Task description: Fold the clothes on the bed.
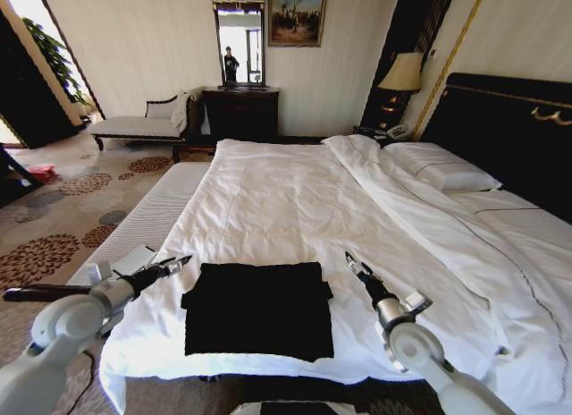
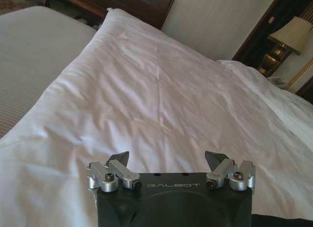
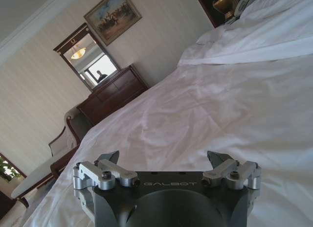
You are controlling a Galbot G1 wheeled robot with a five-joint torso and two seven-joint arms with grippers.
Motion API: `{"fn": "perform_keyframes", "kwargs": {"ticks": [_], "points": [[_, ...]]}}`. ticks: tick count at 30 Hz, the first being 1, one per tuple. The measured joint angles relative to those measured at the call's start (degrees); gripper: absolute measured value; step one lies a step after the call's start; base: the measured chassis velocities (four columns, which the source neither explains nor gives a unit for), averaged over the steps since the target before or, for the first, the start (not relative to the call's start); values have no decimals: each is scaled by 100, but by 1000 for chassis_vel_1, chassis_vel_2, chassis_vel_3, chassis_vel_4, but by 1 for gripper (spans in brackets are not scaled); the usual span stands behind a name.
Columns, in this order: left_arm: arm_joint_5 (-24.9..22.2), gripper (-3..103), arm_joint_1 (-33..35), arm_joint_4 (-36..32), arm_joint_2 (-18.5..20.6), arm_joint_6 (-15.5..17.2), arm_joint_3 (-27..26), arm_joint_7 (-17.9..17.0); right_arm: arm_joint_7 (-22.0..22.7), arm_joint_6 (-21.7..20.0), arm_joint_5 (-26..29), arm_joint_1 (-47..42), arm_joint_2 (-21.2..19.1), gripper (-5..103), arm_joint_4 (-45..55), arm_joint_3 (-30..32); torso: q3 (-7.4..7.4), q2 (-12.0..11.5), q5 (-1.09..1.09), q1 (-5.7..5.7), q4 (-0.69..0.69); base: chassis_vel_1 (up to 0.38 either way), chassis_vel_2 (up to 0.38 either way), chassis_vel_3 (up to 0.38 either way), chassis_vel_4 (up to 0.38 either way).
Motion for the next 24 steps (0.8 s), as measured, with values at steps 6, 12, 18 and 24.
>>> {"fn": "perform_keyframes", "kwargs": {"ticks": [6,12,18,24], "points": [[38,100,-570,854,-219,274,457,366,62,-42,-7,476,59,100,-418,-405,0,0,-2,0,-5,0,0,0,0],[227,100,-845,1496,-241,276,725,772,62,-46,-48,769,173,100,-782,-663,0,0,-1,0,-3,0,0,0,0],[384,100,-1027,1741,-491,274,1110,822,86,-50,-84,1009,270,100,-979,-863,-1,0,-1,-1,-3,0,0,0,0],[623,100,-1129,1925,-688,268,1345,857,101,-52,-86,1113,300,100,-1086,-900,-1,0,-2,-1,-2,0,0,0,0]]}}
